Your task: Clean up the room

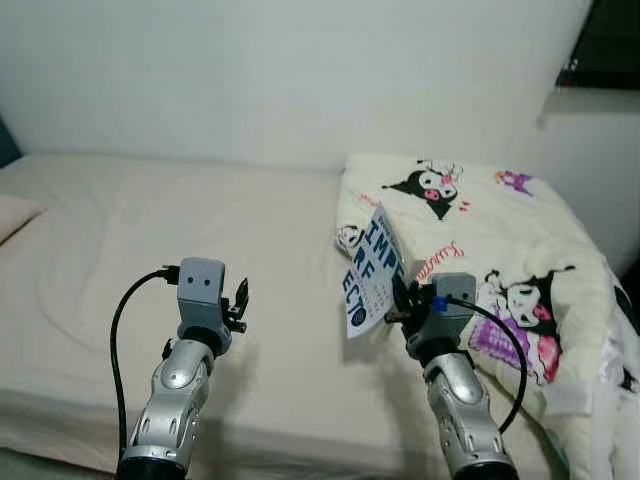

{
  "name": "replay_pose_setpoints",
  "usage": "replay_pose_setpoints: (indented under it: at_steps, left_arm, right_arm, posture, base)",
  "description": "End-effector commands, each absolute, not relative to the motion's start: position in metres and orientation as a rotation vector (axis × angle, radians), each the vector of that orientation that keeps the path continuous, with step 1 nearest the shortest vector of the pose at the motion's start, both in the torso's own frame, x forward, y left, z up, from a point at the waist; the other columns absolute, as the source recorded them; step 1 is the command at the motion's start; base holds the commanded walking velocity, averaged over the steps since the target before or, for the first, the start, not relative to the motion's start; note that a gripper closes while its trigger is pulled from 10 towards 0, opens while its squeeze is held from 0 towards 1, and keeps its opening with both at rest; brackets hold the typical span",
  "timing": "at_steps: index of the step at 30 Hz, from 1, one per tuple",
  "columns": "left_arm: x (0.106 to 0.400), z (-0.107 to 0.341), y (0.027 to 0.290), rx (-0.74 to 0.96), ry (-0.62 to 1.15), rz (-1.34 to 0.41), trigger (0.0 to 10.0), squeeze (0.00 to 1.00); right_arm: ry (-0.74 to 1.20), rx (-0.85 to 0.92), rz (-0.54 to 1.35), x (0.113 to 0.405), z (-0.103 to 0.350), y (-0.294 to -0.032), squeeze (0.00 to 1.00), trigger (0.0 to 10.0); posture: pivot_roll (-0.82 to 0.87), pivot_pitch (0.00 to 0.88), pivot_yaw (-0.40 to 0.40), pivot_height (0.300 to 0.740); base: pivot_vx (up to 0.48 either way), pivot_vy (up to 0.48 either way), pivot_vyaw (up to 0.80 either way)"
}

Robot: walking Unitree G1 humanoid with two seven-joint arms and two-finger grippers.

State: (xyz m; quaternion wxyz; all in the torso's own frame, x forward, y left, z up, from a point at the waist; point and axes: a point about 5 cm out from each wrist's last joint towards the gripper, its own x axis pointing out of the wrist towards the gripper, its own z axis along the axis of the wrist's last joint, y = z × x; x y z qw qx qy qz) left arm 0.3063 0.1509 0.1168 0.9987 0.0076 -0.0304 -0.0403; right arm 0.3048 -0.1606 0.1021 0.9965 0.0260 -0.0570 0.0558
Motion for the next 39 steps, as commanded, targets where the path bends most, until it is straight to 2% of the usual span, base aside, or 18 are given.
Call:
replay_pose_setpoints:
  at_steps: [1,8,24,32,39]
  left_arm:
    - [0.307,0.118,0.151,0.015,-0.071,-0.087,10.0,0.0]
    - [0.307,0.118,0.148,0.012,-0.08,-0.1,10.0,0.0]
    - [0.309,0.119,0.144,0.003,-0.085,-0.111,10.0,0.0]
    - [0.309,0.119,0.146,-0.007,-0.086,-0.108,10.0,0.0]
    - [0.31,0.12,0.146,-0.006,-0.088,-0.117,10.0,0.0]
  right_arm:
    - [-0.158,0.033,0.118,0.303,0.109,-0.159,0.0,10.0]
    - [-0.153,0.022,0.101,0.299,0.106,-0.161,0.0,10.0]
    - [-0.089,0.029,0.059,0.298,0.095,-0.168,0.0,10.0]
    - [-0.07,0.04,0.07,0.298,0.091,-0.166,0.0,10.0]
    - [-0.052,0.028,0.089,0.298,0.088,-0.163,0.0,10.0]
  posture:
    - [0.0,0.0,-0.021,0.711]
    - [0.0,0.0,-0.02,0.74]
    - [0.0,0.0,-0.022,0.74]
    - [0.01,0.0,-0.025,0.74]
    - [0.01,0.0,-0.013,0.74]
  base:
    - [0.0,0.0,0.0]
    - [0.0,0.0,0.0]
    - [0.0,0.0,0.0]
    - [0.0,0.0,-0.8]
    - [0.0,0.0,0.0]
